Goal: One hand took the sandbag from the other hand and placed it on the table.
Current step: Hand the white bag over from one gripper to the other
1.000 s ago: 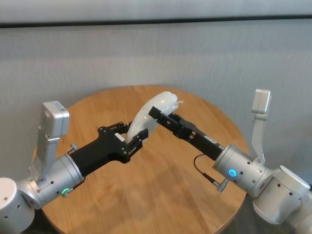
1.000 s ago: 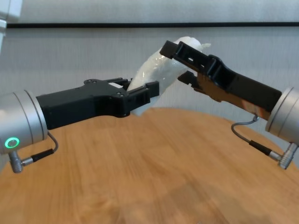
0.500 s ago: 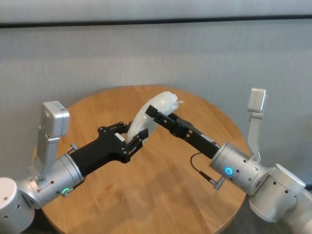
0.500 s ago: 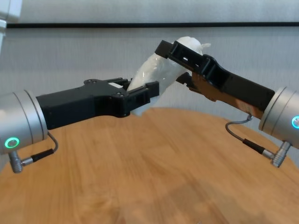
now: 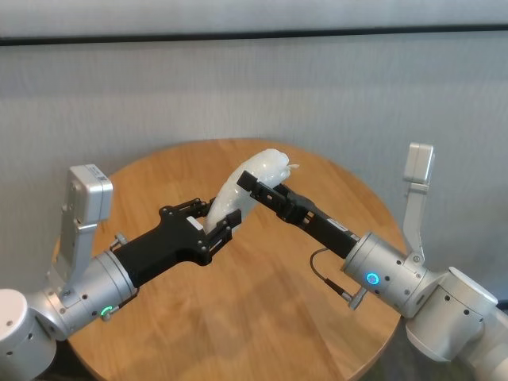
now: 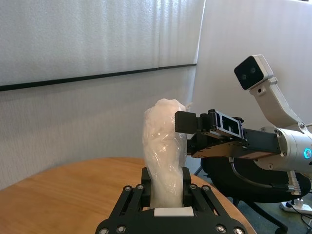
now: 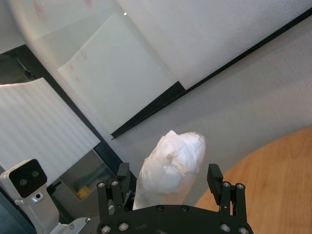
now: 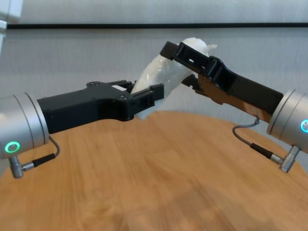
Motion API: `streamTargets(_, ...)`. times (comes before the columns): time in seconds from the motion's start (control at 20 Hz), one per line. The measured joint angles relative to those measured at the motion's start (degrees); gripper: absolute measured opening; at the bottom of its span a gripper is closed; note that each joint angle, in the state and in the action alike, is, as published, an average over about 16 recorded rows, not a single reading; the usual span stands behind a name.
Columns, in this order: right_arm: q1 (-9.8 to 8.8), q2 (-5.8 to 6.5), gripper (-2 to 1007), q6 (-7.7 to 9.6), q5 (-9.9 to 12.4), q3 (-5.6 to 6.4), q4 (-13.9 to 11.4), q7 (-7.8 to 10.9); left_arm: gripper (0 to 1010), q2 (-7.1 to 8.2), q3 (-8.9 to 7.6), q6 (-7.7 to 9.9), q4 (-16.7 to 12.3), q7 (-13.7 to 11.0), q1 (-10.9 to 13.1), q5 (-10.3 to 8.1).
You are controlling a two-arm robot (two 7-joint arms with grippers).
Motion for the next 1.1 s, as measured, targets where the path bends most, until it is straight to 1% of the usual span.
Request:
streamTargets(0.25, -0.05, 0.0, 896, 0.01, -0.01, 0.05, -0.05, -0.02, 368, 0.0, 0.0, 0.0, 0.0, 0.0, 0.0, 0.0)
streamTargets(0.75, -0.12, 0.02, 669, 0.05, -0.03, 0.12, -0.13, -0.06, 368, 0.0, 0.0, 0.0, 0.0, 0.01, 0.0, 0.0)
streamTargets(0.9, -0.14, 0.03, 625, 0.06, -0.05, 0.13, -0.15, -0.06, 368, 0.0, 0.0, 0.0, 0.0, 0.01, 0.0, 0.0)
streamTargets(1.1, -0.15, 0.04, 597, 0.06, -0.06, 0.14, -0.17, -0.07, 368, 0.0, 0.0, 0.0, 0.0, 0.0, 0.0, 0.0)
